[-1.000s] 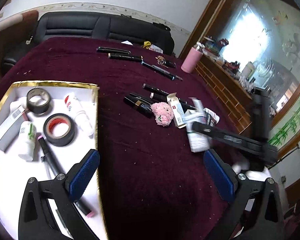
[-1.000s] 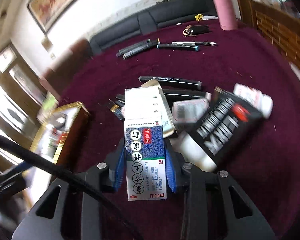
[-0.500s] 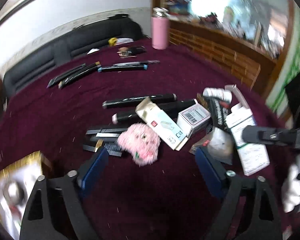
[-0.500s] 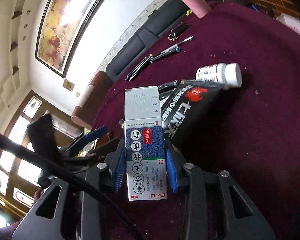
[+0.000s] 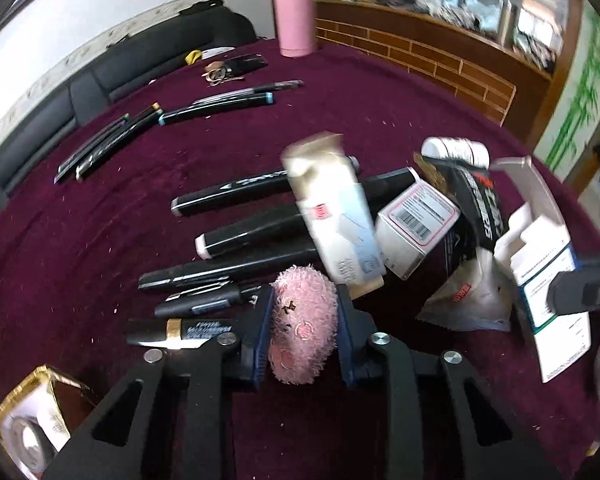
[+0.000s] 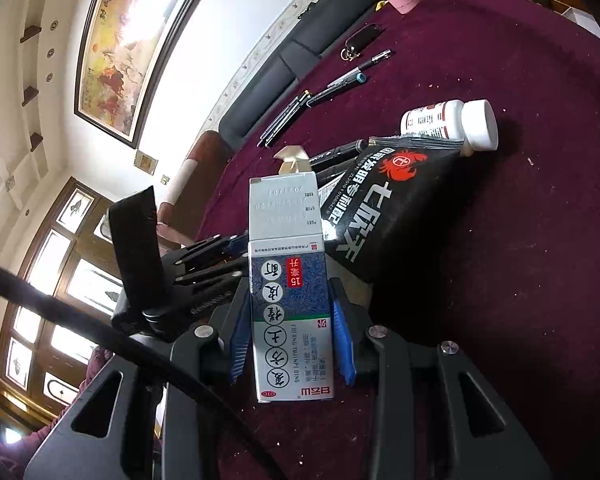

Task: Organize objects
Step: 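Grasp the blue-white medicine box with right while left grasps the pink fluffy ball, then lower medicine box and pink fluffy ball into the white box, opening both tools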

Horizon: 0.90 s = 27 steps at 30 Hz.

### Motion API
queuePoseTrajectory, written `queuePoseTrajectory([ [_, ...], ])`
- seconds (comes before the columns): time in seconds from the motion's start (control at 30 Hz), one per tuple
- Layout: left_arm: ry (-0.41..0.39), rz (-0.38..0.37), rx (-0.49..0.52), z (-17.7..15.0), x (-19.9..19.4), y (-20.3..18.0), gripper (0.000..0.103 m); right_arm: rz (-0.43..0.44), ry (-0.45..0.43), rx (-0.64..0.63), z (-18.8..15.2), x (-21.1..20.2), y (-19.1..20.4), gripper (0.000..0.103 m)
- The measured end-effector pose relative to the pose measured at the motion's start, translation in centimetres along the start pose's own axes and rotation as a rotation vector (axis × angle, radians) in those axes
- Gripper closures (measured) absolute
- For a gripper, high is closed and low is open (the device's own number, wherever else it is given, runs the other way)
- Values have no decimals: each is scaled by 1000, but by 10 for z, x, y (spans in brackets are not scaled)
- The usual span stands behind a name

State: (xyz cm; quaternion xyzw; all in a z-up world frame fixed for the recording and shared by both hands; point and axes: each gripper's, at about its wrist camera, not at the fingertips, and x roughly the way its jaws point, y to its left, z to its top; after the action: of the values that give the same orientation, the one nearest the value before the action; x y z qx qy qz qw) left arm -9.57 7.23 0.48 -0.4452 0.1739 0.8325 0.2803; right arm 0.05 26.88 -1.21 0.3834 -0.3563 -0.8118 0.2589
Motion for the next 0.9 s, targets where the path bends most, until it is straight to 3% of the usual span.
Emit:
queuePoseTrajectory([
  [0.1,-7,19,-3,-5,-6,-1,83,-10,7,-12,-2,1,1,69],
  [0.37,-139,-47,-83,-28,-72,-3,83,-79,45,-77,-9,12,8,69],
  [0.73,-337,-72,-291,-105,-174,39,82,-164,25,-120,-17,16,24,70],
  [0.9,-408,-42,-416,-145,-210,80,82,-83,62,-41,-27,13,32,70],
])
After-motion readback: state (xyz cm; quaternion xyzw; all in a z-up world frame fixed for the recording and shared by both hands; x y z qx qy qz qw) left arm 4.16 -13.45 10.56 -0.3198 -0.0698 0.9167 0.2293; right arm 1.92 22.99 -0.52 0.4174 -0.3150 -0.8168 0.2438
